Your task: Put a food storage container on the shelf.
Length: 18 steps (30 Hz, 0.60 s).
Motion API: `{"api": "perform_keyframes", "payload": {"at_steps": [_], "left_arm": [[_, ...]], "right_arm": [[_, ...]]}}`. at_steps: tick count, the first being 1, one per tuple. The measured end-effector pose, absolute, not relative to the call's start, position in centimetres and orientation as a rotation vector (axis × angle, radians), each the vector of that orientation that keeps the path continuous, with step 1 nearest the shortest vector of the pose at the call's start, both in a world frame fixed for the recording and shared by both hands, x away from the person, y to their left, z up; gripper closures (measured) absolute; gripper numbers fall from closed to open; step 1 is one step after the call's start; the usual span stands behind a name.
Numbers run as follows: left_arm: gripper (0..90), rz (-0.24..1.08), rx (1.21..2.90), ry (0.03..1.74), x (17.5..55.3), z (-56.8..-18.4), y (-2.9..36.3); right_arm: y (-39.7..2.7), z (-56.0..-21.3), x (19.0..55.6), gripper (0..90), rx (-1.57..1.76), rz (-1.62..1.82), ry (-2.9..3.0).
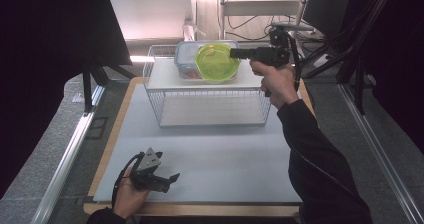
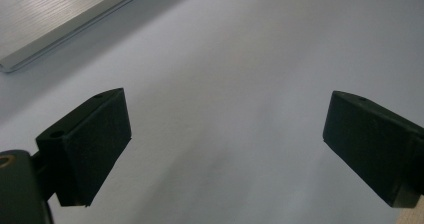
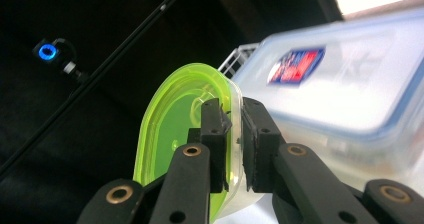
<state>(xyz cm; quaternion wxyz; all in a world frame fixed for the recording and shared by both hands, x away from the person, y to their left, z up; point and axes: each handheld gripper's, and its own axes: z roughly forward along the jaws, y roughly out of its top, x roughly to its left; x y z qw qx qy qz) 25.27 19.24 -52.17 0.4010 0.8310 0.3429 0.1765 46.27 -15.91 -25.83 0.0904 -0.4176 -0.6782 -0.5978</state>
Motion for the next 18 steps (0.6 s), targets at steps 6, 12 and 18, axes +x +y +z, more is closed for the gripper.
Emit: {"api": "perform_keyframes", "payload": {"at_steps": [6,12,18], "left_arm": [[5.1,0.44,2.098,0.867,25.3,-52.2,19.3],[5.0,0.437,2.101,0.862,25.3,-52.2,19.2],[5.1,0.434,2.106,0.855,25.3,-52.2,19.3]], "right_arm": [[-15.0,-24.4,48.3,81.2,-1.333,-1.814,-1.998],[-13.6,-24.1,50.2,81.1,-1.441,-1.835,-1.969],[-12.1,-24.3,51.7,81.1,-1.564,-1.821,-1.957]]}}
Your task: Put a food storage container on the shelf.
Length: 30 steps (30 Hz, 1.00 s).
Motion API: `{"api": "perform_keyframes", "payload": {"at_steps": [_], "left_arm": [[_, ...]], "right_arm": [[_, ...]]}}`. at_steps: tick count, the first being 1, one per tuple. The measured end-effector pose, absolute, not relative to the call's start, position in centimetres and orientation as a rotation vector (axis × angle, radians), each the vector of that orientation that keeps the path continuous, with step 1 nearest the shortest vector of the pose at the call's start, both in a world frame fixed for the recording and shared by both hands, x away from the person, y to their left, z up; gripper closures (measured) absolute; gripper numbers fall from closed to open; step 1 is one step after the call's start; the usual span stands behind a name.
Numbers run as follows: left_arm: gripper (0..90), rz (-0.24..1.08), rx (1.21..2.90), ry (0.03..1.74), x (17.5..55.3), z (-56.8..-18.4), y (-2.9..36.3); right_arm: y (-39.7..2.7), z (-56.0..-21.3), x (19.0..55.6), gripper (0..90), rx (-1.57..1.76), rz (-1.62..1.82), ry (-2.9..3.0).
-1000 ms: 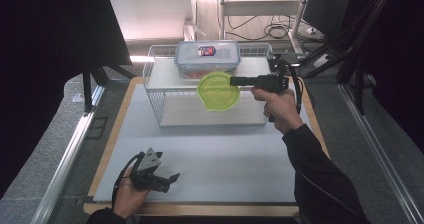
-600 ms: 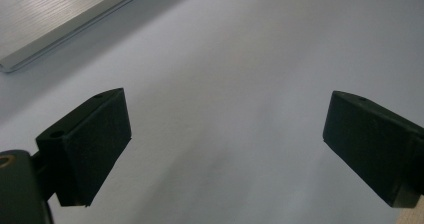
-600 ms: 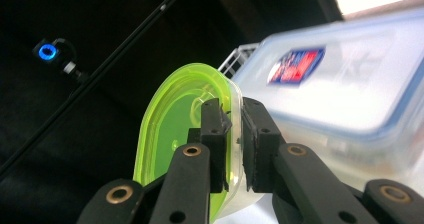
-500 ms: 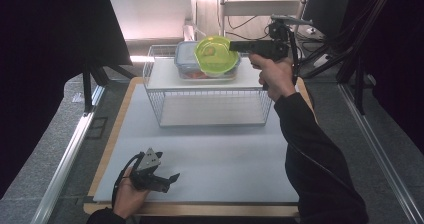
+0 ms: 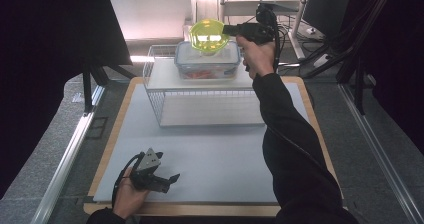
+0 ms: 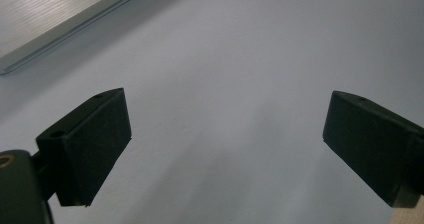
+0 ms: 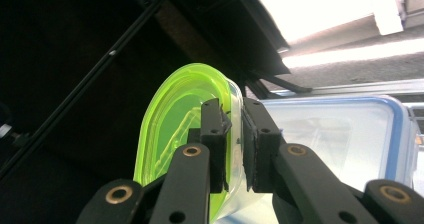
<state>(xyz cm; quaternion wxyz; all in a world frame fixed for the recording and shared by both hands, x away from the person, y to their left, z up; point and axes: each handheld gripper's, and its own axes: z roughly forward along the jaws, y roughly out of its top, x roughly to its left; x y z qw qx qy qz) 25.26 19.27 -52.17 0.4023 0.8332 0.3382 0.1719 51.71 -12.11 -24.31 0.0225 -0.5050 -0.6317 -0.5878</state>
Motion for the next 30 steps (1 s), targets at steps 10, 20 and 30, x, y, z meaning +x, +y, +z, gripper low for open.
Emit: {"api": "perform_keyframes", "payload": {"at_steps": [10,20,30], "left_arm": [[5.1,0.429,2.109,0.848,25.2,-52.2,19.1],[5.1,0.427,2.117,0.842,25.2,-52.2,19.1],[5.2,0.424,2.123,0.841,25.2,-52.3,19.0]], "right_arm": [[-11.4,-25.4,53.1,80.6,-1.695,-1.817,-1.865],[-10.9,-25.7,53.3,72.2,-1.717,-1.81,-1.861],[-10.9,-26.1,53.3,69.6,-1.702,-1.782,-1.865]]}}
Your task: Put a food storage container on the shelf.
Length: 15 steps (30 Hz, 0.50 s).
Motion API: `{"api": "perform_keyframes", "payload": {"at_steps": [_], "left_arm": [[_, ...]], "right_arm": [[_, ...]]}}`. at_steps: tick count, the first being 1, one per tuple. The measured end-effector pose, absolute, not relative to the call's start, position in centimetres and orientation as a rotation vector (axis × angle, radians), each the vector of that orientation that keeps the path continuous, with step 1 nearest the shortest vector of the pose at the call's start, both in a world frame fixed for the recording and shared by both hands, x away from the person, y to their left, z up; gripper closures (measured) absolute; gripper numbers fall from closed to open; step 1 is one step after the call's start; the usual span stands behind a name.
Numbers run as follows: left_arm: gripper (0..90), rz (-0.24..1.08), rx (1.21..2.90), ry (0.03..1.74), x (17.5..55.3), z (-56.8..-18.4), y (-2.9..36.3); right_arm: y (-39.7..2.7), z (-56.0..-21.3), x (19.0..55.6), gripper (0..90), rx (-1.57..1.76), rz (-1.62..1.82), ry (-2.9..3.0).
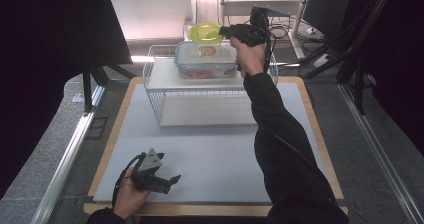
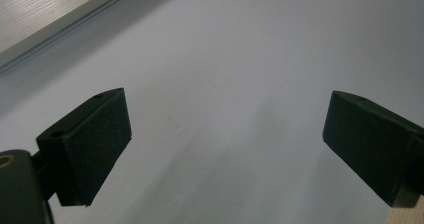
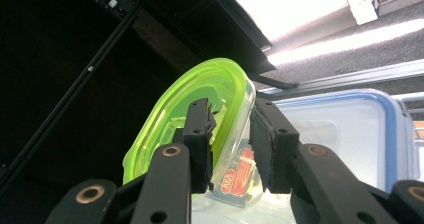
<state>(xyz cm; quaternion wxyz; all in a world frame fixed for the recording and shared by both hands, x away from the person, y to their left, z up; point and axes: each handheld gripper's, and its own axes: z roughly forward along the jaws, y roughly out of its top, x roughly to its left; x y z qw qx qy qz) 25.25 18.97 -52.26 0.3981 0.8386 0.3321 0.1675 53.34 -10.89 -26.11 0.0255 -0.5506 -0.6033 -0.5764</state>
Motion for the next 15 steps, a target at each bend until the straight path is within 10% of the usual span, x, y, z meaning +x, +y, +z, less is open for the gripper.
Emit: {"api": "perform_keyframes", "payload": {"at_steps": [15], "left_arm": [[5.2,0.426,2.124,0.841,25.22,-52.28,18.96]], "right_arm": [[-10.91,-25.63,52.72,41.3,-1.582,-1.788,-2.033]]}}
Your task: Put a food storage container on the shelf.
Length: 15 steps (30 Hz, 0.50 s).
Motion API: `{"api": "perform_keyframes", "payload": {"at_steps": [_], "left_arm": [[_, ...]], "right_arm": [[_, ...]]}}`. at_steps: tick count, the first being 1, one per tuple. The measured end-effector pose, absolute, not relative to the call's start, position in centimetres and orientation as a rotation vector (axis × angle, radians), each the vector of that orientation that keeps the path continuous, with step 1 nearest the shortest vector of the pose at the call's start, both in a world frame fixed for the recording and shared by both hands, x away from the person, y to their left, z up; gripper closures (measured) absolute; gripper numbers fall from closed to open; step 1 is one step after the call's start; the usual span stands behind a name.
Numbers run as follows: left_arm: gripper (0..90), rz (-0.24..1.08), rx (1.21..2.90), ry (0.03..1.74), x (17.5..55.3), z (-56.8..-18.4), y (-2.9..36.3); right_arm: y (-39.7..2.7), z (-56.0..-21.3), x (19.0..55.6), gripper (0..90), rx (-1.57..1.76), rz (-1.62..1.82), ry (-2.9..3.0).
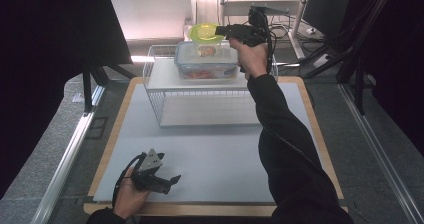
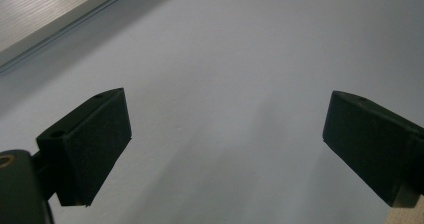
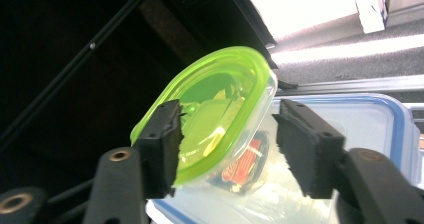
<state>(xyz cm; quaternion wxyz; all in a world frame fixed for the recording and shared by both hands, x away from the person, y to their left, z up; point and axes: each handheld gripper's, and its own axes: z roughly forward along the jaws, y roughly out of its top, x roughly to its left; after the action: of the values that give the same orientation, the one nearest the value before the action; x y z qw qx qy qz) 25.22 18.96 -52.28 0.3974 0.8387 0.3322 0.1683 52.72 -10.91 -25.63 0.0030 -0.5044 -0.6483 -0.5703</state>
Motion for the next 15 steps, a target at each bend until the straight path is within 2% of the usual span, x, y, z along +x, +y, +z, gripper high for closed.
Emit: {"api": "perform_keyframes", "payload": {"at_steps": [15], "left_arm": [[5.1,0.428,2.128,0.839,25.3,-52.3,18.9]], "right_arm": [[-12.8,-27.1,47.9,18.9,-1.32,-1.793,-2.301]]}}
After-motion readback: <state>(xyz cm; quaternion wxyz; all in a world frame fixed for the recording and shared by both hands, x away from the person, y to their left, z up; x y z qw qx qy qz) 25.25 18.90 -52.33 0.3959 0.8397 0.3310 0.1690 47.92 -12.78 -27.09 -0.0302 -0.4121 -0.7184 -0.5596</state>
